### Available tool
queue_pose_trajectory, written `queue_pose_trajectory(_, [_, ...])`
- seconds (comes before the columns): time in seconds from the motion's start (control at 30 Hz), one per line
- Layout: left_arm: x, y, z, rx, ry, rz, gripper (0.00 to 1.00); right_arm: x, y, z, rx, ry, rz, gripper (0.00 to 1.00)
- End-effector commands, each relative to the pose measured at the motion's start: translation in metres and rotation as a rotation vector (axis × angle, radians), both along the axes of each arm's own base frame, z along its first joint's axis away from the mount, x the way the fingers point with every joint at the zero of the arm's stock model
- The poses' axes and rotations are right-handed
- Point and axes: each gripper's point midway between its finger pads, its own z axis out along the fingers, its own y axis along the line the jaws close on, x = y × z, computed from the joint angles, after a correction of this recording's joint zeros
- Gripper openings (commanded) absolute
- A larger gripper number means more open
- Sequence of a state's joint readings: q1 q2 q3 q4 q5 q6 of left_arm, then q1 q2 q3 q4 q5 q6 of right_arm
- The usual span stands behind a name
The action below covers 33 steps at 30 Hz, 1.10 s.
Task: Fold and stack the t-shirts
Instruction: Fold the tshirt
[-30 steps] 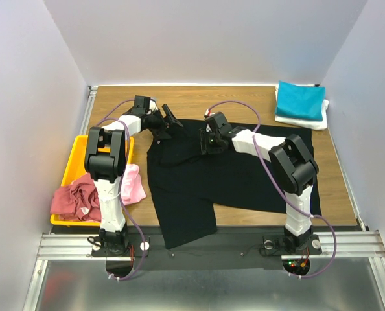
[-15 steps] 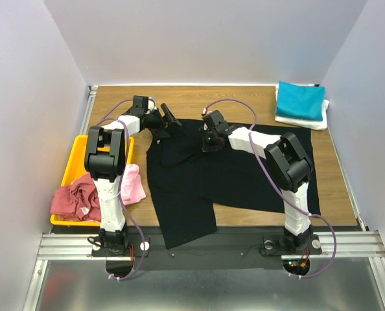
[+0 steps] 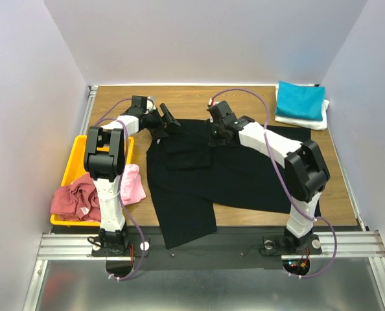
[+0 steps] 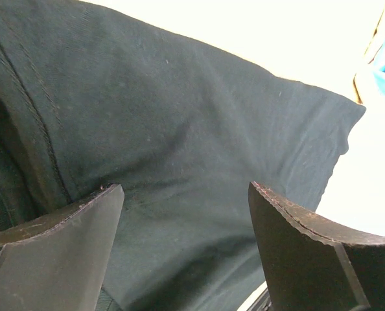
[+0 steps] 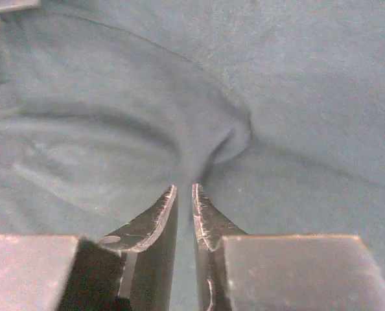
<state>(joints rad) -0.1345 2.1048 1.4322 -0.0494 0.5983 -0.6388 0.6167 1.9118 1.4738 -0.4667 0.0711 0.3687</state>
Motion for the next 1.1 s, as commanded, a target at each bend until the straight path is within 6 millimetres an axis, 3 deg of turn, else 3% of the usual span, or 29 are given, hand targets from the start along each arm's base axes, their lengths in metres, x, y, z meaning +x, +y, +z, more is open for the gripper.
queue_pose_trajectory(0.0, [-0.003, 0.02, -0.02, 0.08, 0.015, 0.013, 0.91, -0.002, -0.005, 0.047, 0.009, -0.085, 0.0, 0.29])
queue_pose_trajectory(0.13, [-0.001, 0.023, -0.022, 0.097, 0.021, 0.008, 0.9, -0.002, -0.015, 0.05, -0.017, -0.105, -0.029, 0.46])
queue_pose_trajectory(0.33, [0.008, 0.018, 0.003, 0.073, -0.034, 0.0, 0.9, -0.016, -0.006, 0.01, -0.017, 0.009, 0.029, 0.5])
queue_pose_trajectory(0.57, [0.014, 0.017, 0.06, 0.065, -0.168, 0.018, 0.9, -0.03, 0.008, -0.018, 0.03, 0.124, 0.074, 0.51])
queue_pose_trajectory(0.77, [0.004, 0.014, 0.099, 0.074, -0.265, 0.024, 0.91, -0.042, 0.011, -0.042, 0.037, 0.202, 0.08, 0.5])
queue_pose_trajectory(0.93, [-0.002, -0.004, 0.101, 0.041, -0.276, -0.018, 0.91, -0.051, 0.006, -0.05, 0.025, 0.237, 0.08, 0.5])
queue_pose_trajectory(1.07, [-0.005, -0.023, 0.084, 0.03, -0.234, -0.04, 0.91, -0.056, 0.004, -0.054, 0.024, 0.255, 0.079, 0.5])
